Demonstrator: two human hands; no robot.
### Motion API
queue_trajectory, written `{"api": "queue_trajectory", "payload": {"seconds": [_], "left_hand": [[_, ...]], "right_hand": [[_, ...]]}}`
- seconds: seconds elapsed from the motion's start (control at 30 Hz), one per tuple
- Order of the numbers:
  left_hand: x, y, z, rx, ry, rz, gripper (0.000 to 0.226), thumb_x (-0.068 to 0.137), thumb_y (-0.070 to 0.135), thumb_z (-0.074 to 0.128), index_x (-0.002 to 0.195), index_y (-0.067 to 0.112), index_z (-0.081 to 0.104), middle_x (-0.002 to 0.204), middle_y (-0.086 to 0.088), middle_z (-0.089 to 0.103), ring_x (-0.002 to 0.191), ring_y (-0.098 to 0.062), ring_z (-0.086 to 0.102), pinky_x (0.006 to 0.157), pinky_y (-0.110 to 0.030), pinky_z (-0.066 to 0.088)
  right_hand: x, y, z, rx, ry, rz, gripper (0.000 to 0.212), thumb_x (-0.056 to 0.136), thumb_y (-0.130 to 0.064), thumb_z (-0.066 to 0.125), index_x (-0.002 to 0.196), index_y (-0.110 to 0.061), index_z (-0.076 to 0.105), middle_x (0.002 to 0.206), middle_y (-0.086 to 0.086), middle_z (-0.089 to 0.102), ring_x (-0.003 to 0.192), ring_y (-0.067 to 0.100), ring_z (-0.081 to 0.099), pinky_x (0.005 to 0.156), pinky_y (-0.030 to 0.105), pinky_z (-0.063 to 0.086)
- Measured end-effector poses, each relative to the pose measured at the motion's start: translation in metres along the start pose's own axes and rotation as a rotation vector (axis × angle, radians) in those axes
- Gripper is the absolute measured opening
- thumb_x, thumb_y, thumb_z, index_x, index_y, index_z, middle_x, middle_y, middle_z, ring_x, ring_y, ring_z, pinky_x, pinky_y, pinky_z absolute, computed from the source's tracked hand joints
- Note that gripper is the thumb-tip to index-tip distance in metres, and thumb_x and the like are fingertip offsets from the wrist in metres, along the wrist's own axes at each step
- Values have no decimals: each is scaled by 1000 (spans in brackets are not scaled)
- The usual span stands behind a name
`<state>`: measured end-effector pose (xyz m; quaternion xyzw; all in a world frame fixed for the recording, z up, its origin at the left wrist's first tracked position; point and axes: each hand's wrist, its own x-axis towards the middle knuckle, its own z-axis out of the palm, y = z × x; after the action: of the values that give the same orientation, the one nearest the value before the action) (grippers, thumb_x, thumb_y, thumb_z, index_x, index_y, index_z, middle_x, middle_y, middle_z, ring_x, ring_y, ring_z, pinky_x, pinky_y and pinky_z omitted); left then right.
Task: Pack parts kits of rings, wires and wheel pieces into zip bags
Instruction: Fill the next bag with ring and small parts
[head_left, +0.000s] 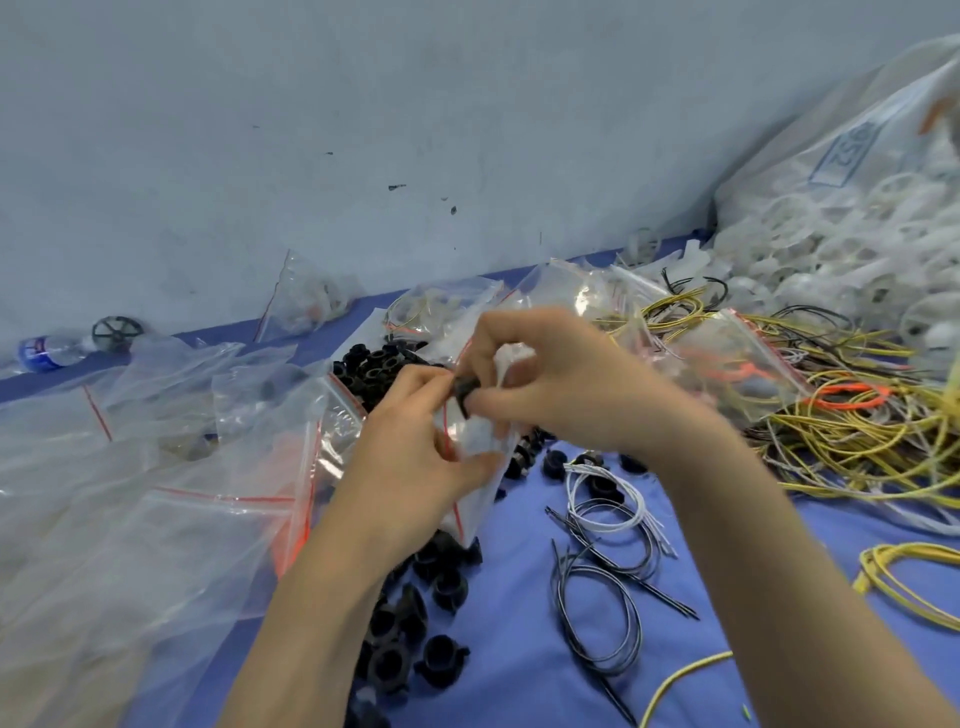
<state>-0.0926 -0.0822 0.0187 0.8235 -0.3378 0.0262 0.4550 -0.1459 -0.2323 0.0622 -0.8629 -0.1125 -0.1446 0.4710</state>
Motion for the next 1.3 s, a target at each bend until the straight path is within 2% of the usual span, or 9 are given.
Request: {"api": "queue_trajectory", "payload": {"seconds": [0.2, 0.33, 0.47, 0.63, 0.8, 0.9, 1.0, 1.1, 1.3], "left_hand": [[0, 4, -9, -89, 123, -28, 65, 69, 13, 83, 124, 35, 56, 119, 20, 54, 60, 3, 57, 62, -3, 42], [-2, 7, -15, -129, 142, -54, 63, 71, 22, 81, 126, 40, 56, 116, 16, 61, 59, -2, 60, 58, -1, 41], [3, 3, -14, -135, 221, -88, 57, 84, 4, 68, 130, 35, 57, 80, 6, 58, 34, -3, 41, 39, -4, 33], [7, -1, -3, -115, 188, -64, 62, 83, -7, 62, 132, 31, 57, 118, 10, 63, 38, -1, 43, 42, -4, 37], [7, -2, 4, -100, 148, -77, 65, 82, -5, 60, 134, 33, 55, 84, 14, 57, 34, -2, 34, 38, -6, 34], [7, -2, 3, -90, 159, -88, 64, 82, -4, 60, 132, 36, 56, 80, 14, 57, 34, -2, 31, 36, -7, 32], [8, -4, 4, -74, 171, -102, 62, 82, -1, 59, 131, 38, 57, 81, 10, 61, 35, -3, 33, 36, -9, 32], [9, -4, 7, -64, 148, -110, 62, 82, 0, 57, 134, 34, 56, 93, 10, 65, 36, -4, 36, 36, -13, 36], [9, -7, 1, -111, 173, -126, 62, 83, -1, 55, 126, 44, 59, 94, -17, 66, 38, -9, 29, 36, -18, 32]], "right_hand": [[5, 7, 5, -424, -23, 61, 10, 81, -22, 70, 88, -17, 65, 92, -3, 66, 82, 12, 54, 76, 28, 43], [-3, 1, -11, -92, 125, 20, 4, 84, -23, 69, 85, -19, 68, 98, -3, 70, 58, -1, 56, 55, 11, 40], [-12, 20, -54, 110, 462, 58, 9, 86, -19, 61, 80, -16, 67, 96, 8, 69, 45, 10, 56, 46, 20, 42], [-32, 108, -98, 147, 871, 596, 16, 91, -17, 55, 78, -16, 64, 95, 10, 64, 69, 20, 58, 59, 26, 47], [-51, 161, -108, -107, 784, 959, 18, 83, -29, 66, 95, -15, 66, 118, 15, 59, 117, 35, 49, 98, 51, 42], [-46, 156, -107, -138, 823, 937, 22, 79, -25, 73, 87, -17, 55, 109, 10, 60, 114, 34, 49, 99, 54, 38], [-42, 155, -100, -122, 822, 888, 44, 77, -15, 76, 109, -11, 44, 101, 6, 52, 107, 30, 52, 98, 50, 40], [-41, 151, -95, -65, 793, 826, 40, 81, -9, 71, 115, 0, 54, 97, 9, 57, 91, 26, 56, 81, 38, 46], [-38, 102, -102, 626, 777, 542, 14, 92, -15, 56, 106, -13, 58, 98, 7, 63, 84, 23, 62, 67, 40, 53]]}}
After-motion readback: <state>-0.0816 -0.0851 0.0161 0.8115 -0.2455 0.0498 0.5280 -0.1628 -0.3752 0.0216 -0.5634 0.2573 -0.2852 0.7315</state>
